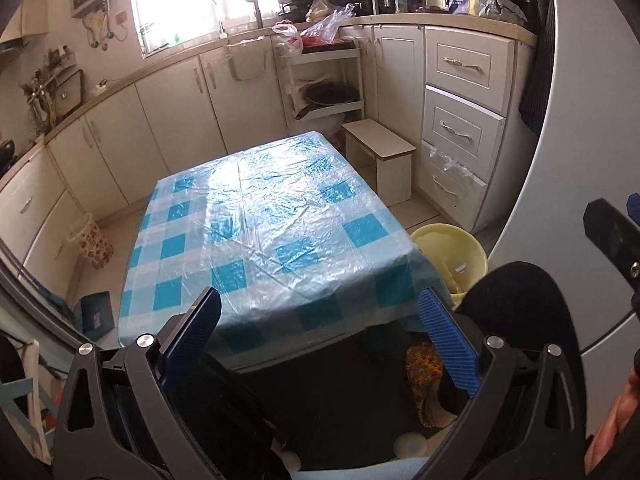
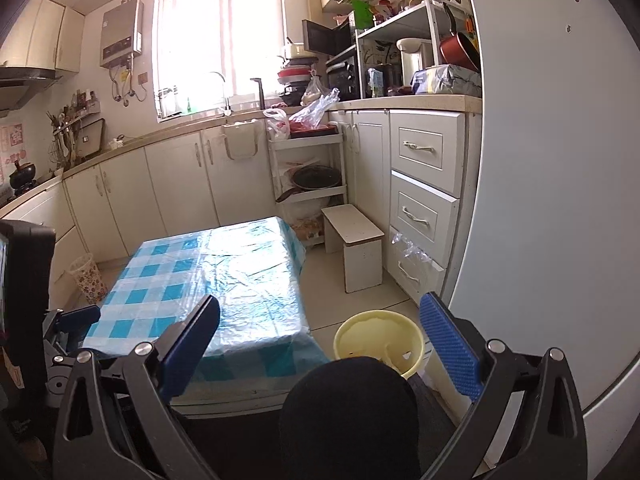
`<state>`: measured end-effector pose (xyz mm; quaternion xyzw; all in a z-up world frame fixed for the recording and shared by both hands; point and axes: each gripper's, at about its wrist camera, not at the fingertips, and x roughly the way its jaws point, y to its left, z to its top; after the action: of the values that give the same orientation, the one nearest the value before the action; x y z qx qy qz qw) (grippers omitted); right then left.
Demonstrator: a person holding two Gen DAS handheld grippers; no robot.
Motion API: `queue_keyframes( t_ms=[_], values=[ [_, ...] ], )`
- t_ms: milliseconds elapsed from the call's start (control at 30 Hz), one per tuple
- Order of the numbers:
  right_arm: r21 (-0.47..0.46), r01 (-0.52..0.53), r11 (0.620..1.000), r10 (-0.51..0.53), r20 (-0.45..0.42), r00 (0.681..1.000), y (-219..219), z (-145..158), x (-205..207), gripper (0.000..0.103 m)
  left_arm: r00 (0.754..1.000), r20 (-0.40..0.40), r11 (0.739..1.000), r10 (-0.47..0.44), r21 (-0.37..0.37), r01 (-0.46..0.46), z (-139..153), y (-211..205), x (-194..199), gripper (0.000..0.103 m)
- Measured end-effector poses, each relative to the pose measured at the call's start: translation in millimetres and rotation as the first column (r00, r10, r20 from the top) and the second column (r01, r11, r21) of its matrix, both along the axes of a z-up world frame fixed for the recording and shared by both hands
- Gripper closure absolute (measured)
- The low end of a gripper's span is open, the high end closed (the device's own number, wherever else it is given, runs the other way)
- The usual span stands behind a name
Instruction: Collect trash
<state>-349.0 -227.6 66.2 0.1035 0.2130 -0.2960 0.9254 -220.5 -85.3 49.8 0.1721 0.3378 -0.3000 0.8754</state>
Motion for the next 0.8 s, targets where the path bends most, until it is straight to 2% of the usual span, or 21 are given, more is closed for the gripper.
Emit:
queue_keyframes(
  t_ms=[67,233,333,533,800],
  values=[
    [-0.015,0.007,1.000,-0.007,-0.010,1.000,12.7,-3.3,-2.7,0.007,1.000,-0.005,1.000,0.017,-0.005,-0.017,1.2,12.9,-4.3,0.008],
    [0.052,0.028,0.998,-0.026,-0.036,0.999,30.7,-14.0,-5.4,0.007,0.998,-0.030,0.998,0.062,-0.007,-0.062,-0.2,39.2,-12.3,0.008],
    [0.037,0.033,0.999,-0.032,-0.052,0.998,44.2,-13.8,-4.9,0.007,0.997,-0.016,0.997,0.082,0.008,-0.081,-4.4,48.4,-19.5,0.008],
    [0.023,0.028,0.999,-0.026,-0.051,0.998,52.7,-10.3,-5.1,0.007,0.998,-0.011,0.998,0.056,0.020,-0.056,-4.5,52.2,-32.6,0.008],
    [0.001,0.020,1.000,-0.019,-0.060,0.998,63.9,-11.9,-8.1,0.007,0.997,0.003,0.997,0.078,-0.001,-0.078,5.5,59.6,-33.0,0.008]
  ],
)
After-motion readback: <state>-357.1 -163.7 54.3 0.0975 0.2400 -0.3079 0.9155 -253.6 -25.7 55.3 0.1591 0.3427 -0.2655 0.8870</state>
